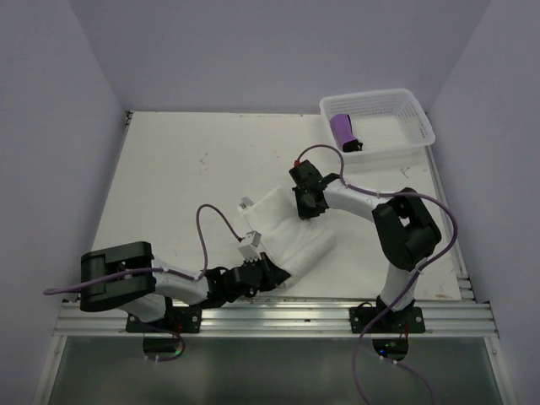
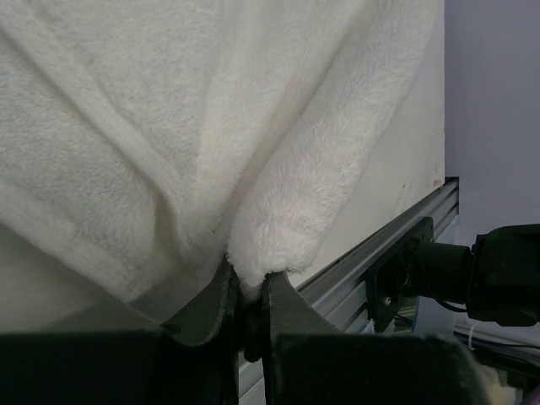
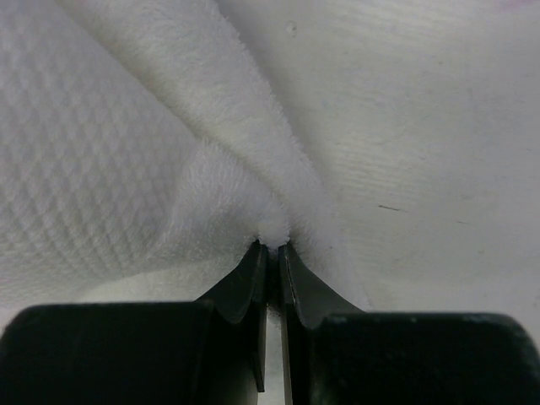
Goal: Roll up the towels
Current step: Roll the towel
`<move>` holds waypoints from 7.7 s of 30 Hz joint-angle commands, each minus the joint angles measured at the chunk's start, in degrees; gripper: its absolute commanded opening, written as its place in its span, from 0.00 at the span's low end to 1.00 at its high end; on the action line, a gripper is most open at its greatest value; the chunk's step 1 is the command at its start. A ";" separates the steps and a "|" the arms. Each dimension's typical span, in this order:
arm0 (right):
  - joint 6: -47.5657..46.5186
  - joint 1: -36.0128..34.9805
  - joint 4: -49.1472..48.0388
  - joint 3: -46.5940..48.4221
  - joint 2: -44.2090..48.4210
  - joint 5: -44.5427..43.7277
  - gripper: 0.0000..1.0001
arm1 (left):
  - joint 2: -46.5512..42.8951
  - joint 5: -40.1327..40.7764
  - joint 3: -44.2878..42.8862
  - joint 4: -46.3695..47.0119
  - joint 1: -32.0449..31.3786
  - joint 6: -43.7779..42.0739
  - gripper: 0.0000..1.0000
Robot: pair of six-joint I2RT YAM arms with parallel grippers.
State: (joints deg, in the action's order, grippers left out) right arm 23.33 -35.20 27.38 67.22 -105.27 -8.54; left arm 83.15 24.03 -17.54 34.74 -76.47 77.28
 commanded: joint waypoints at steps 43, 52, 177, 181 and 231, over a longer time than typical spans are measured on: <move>-1.36 2.78 15.69 3.71 15.35 -10.45 0.33 | 6.14 -8.65 -0.48 -2.22 4.66 -11.62 0.00; -1.10 -1.18 17.27 -0.16 16.50 -8.96 0.11 | 6.14 -8.47 -0.56 -2.57 4.66 -11.53 0.00; 38.54 7.43 -31.06 -54.48 59.84 24.36 0.88 | 5.79 -4.96 15.70 2.70 4.83 11.05 0.00; 38.89 7.43 -34.13 -54.65 57.03 23.92 0.88 | 5.88 -4.96 15.96 2.70 4.84 11.32 0.00; 34.15 6.46 -29.33 -31.90 20.38 9.59 0.30 | 5.97 -6.45 15.00 2.97 5.89 9.56 0.00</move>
State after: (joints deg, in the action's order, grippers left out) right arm 60.12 -30.09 -6.72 31.35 -83.00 12.86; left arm 87.72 19.90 -6.00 54.74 -70.13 90.96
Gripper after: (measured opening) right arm 0.484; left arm 0.084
